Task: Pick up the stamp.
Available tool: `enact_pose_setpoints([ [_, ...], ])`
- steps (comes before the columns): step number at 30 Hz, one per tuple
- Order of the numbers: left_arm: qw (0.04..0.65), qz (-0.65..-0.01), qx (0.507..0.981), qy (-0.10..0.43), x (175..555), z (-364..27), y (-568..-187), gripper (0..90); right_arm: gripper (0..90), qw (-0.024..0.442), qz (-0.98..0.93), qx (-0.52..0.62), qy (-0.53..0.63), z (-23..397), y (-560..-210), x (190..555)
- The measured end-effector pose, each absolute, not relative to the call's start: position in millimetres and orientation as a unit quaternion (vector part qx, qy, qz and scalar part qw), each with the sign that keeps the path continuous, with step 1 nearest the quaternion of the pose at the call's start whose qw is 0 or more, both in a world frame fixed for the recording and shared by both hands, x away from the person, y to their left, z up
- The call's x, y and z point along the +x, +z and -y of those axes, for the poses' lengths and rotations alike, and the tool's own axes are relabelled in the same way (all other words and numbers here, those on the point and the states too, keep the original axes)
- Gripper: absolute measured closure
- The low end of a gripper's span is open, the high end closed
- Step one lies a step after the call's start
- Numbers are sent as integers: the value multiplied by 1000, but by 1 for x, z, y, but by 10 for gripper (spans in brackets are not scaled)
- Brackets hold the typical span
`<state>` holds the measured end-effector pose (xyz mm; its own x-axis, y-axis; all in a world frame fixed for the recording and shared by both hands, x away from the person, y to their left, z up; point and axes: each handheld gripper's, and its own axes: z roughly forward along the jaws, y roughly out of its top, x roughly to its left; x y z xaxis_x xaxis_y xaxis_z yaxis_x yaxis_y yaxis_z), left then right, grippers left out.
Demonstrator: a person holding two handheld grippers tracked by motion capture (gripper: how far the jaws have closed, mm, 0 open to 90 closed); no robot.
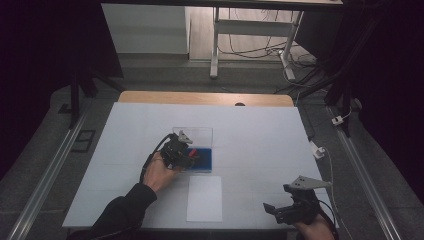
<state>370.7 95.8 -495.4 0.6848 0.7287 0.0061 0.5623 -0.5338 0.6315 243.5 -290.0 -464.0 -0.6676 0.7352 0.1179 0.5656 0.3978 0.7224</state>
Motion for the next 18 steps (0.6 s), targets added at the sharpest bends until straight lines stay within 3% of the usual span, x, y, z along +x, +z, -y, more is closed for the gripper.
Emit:
enact_pose_setpoints([
  [4, 308, -374, 867, 120, 373, -96, -495, 538, 0, 111, -829, 392, 383, 290, -464, 244],
  [18, 307, -387, 863, 110, 373, -93, -494, 788, 0, 111, -830, 391, 381, 290, -464, 243],
])
